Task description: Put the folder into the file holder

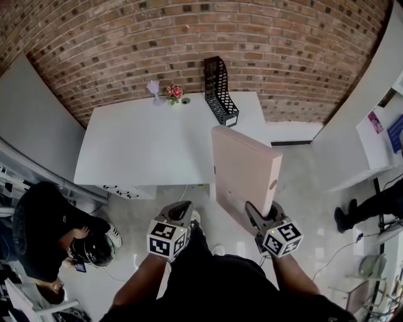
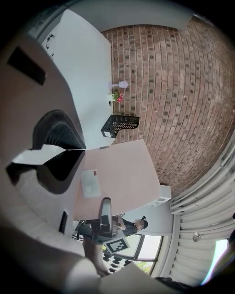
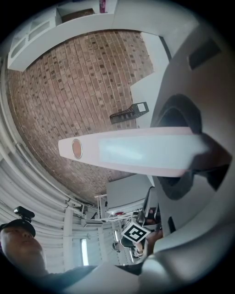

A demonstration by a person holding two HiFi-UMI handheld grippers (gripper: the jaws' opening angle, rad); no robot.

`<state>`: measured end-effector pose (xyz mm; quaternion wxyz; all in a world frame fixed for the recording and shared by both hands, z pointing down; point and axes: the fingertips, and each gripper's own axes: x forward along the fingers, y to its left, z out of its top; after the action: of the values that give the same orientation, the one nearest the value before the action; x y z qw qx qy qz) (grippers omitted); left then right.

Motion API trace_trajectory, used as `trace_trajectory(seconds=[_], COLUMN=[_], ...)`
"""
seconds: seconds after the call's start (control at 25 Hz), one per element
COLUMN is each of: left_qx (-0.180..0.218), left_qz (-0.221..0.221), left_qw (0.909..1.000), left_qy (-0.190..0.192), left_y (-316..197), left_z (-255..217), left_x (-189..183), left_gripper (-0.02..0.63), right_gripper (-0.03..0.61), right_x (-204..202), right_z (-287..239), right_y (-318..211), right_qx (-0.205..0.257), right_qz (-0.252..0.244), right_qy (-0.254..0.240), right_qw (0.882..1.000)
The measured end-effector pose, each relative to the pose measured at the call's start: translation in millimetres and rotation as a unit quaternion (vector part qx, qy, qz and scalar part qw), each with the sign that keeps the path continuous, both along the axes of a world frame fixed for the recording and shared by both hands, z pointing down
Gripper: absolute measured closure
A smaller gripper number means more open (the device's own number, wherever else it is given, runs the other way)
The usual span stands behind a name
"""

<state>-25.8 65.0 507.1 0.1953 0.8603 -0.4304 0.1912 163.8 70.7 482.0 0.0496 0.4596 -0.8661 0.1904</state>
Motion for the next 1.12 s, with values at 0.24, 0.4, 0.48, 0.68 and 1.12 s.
trace_trajectory(seconds=[0.24,0.4,0.48,0.68,1.12], left_qx=[0.005,0.0,0.001,0.021,0.031], left_qz=[-0.006,-0.007,-0.007,0.004,0.048], left_qw=[0.9999,0.9999,0.9999,0.9995,0.9981], left_qy=[0.009,0.009,0.013,0.022,0.022], left_y=[-40.4,-72.2,-93.8,-156.3,-262.7], left_z=[0.8,6.9,5.0,-14.0,-16.8], left_x=[-8.0,-20.8,-26.8,-39.3,-75.9], left_gripper=[0.607,0.607,0.607,0.607,0.607], right_gripper=[0.41,0.41,0.41,0.41,0.411], right_x=[-2.3,-13.1,-19.1,-32.0,-40.8], right_z=[4.7,0.7,-3.5,-20.8,-46.2], right_y=[-38.6,-75.0,-95.6,-148.6,-256.8], right_qx=[-0.01,-0.008,-0.004,0.011,0.047], right_qz=[0.006,0.005,0.005,0.021,0.101], right_qy=[0.013,0.017,0.019,0.02,0.042], right_qw=[1.0,1.0,1.0,1.0,0.993])
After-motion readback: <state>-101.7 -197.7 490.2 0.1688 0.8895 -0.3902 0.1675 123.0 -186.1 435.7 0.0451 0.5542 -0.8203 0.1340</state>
